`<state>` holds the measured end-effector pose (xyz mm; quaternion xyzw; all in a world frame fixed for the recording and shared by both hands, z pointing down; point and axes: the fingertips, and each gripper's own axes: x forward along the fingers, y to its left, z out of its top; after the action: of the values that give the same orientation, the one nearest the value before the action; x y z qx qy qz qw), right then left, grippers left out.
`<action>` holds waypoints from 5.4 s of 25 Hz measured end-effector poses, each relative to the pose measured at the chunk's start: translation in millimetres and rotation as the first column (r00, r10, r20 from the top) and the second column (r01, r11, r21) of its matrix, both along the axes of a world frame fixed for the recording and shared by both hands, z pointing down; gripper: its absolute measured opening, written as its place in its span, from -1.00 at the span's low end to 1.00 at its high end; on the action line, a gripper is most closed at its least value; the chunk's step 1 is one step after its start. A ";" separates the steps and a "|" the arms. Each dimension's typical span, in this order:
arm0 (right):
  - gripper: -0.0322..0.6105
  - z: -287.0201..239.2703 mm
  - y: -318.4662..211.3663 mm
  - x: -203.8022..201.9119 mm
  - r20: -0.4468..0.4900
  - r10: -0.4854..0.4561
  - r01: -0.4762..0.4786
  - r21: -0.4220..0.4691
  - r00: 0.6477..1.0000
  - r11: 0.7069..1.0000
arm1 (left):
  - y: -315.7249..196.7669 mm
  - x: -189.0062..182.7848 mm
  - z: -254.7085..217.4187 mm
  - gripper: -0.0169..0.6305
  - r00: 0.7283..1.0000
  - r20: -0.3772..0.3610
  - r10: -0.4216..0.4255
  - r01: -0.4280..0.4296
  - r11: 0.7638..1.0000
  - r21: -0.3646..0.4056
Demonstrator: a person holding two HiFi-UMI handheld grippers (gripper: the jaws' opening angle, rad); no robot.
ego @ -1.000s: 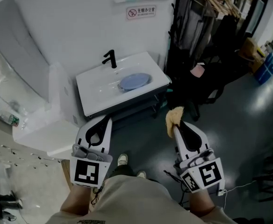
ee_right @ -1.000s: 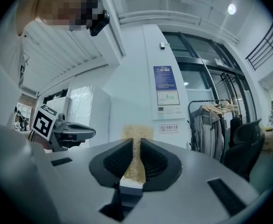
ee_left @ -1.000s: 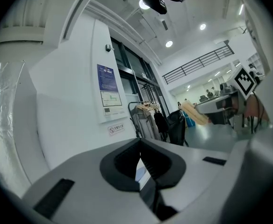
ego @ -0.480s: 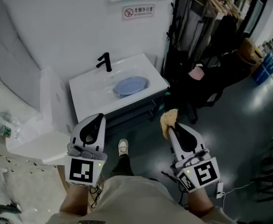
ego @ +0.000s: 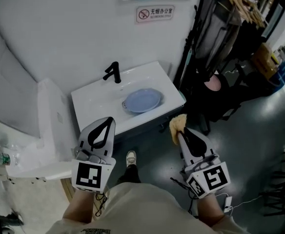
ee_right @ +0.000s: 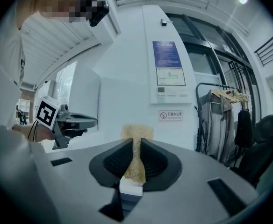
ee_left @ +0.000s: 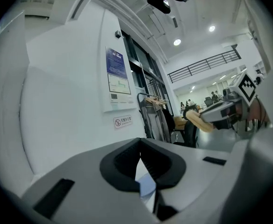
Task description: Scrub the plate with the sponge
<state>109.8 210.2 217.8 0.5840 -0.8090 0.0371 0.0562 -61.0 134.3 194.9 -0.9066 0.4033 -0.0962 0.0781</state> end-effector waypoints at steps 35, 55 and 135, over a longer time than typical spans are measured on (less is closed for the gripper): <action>-0.71 57.3 -266.3 -10.9 0.111 -0.170 0.188 -0.178 0.979 0.966 | -233.3 23.7 75.9 -0.92 0.999 -0.006 0.043 -0.042 0.955 -0.294; -0.71 226.1 -372.8 -44.2 0.064 -0.371 0.352 -0.499 0.926 0.792 | -296.0 31.8 267.4 -0.50 0.998 0.003 -0.056 0.042 0.710 -0.703; -0.72 474.7 -352.5 -111.5 0.083 -0.722 0.404 -0.869 0.686 0.284 | -287.0 10.1 502.4 -0.87 0.906 0.098 -0.411 0.199 0.211 -0.957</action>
<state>-1.8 -142.3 692.5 0.1463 -0.8168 0.2989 0.4712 -50.8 -152.7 697.3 -0.6763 0.4402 -0.2499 -0.5352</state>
